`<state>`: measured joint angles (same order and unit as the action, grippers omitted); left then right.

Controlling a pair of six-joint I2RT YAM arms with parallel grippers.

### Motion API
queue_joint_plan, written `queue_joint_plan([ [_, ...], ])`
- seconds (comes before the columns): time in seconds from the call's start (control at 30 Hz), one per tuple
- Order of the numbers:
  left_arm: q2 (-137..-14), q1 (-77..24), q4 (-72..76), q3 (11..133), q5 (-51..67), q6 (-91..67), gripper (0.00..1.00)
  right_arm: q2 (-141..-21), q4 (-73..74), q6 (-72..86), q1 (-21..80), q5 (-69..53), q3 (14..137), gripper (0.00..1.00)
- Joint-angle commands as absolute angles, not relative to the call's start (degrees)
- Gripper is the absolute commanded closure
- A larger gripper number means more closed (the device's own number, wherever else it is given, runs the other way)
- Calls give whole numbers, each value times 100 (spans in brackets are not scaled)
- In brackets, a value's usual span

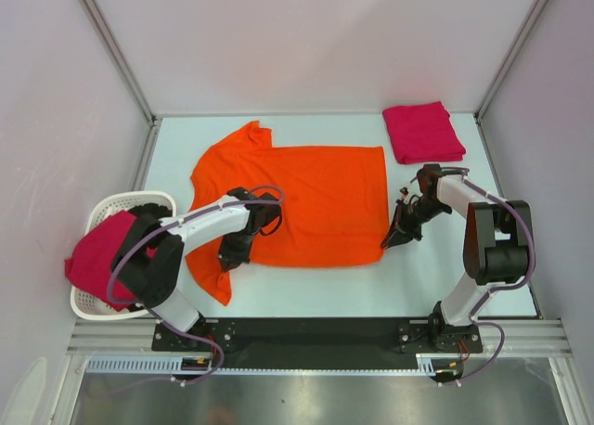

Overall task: Fold and stack the t-shirts
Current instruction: Fold the flattened tshirt in 1/3 of the way

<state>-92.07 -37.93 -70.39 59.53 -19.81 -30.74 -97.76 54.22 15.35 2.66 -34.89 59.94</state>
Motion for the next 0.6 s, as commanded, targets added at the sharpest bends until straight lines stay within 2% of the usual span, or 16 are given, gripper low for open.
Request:
queue_joint_plan([
  [0.0, -8921, -3490, -7146, 5722, -2074, -3340, 100, -9747, 5634, 1380, 193, -3436, 5994, 100],
  [0.57, -9061, -2049, -6874, 6135, -2514, -3129, 100, -9932, 5616, 1336, 44, -3357, 6249, 100],
])
